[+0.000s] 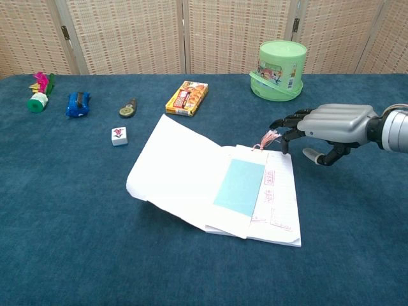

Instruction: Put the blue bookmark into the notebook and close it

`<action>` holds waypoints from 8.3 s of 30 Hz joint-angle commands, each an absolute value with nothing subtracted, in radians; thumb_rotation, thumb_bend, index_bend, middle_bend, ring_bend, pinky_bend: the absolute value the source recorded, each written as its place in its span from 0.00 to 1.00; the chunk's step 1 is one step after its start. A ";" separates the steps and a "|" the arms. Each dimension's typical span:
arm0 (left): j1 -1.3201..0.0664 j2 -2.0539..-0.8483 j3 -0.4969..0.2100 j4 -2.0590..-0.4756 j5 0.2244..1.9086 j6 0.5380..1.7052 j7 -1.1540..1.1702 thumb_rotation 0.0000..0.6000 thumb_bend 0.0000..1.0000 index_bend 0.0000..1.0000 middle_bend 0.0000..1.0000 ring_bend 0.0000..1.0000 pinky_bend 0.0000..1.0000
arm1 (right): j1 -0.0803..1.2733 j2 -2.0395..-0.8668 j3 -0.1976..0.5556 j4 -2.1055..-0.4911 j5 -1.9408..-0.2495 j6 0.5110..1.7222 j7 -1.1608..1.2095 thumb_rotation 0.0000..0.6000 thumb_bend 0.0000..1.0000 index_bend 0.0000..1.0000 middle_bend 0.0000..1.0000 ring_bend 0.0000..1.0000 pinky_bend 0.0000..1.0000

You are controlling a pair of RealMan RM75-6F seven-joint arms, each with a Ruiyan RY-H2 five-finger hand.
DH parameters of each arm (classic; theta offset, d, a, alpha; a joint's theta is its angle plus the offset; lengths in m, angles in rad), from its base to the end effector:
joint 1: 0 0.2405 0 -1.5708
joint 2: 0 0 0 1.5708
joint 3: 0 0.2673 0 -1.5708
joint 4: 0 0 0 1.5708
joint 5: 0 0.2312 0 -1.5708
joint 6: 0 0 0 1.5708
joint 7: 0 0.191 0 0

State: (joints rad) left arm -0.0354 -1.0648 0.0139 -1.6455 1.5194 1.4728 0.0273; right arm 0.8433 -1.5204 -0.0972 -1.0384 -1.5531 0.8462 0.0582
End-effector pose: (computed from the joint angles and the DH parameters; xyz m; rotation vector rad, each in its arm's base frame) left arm -0.3416 0.1986 0.1448 -1.4279 -0.9455 -0.7936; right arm -0.2263 -0.4233 -0.0558 2.2385 -0.5907 0.6361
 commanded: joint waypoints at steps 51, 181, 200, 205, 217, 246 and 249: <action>-0.031 -1.066 0.016 -1.628 1.505 1.465 0.011 1.00 0.10 0.11 0.03 0.13 0.18 | 0.882 -1.553 -0.078 -1.243 -1.723 0.940 -0.004 1.00 0.64 0.32 0.01 0.00 0.00; -0.511 -1.462 -0.106 -1.143 1.640 1.132 0.094 1.00 0.14 0.04 0.01 0.13 0.18 | 0.419 -1.091 -0.056 -1.641 -1.506 1.309 -0.328 1.00 0.33 0.17 0.00 0.00 0.00; -0.632 -1.631 -0.111 -1.154 1.584 1.066 0.104 1.00 0.14 0.04 0.01 0.13 0.18 | 0.364 -1.085 -0.009 -1.600 -1.518 1.336 -0.254 1.00 0.30 0.17 0.00 0.00 0.00; -0.653 -1.642 -0.118 -1.242 1.573 1.064 0.114 1.00 0.14 0.04 0.01 0.13 0.18 | 0.351 -1.076 0.005 -1.594 -1.512 1.343 -0.240 1.00 0.30 0.17 0.00 0.00 0.00; -0.721 -1.680 -0.163 -1.416 1.545 1.051 0.192 1.00 0.14 0.04 0.01 0.13 0.18 | 0.319 -1.055 0.036 -1.586 -1.503 1.373 -0.214 1.00 0.30 0.17 0.00 0.00 0.00; -0.777 -1.693 -0.220 -1.576 1.386 1.061 0.343 1.00 0.14 0.04 0.01 0.12 0.18 | 0.284 -1.018 0.039 -1.584 -1.520 1.344 -0.162 1.00 0.29 0.17 0.00 0.00 0.00; -0.742 -1.625 -0.198 -1.552 1.415 1.112 0.366 1.00 0.14 0.05 0.01 0.12 0.18 | 0.282 -1.016 0.029 -1.584 -1.527 1.332 -0.160 1.00 0.32 0.13 0.00 0.00 0.00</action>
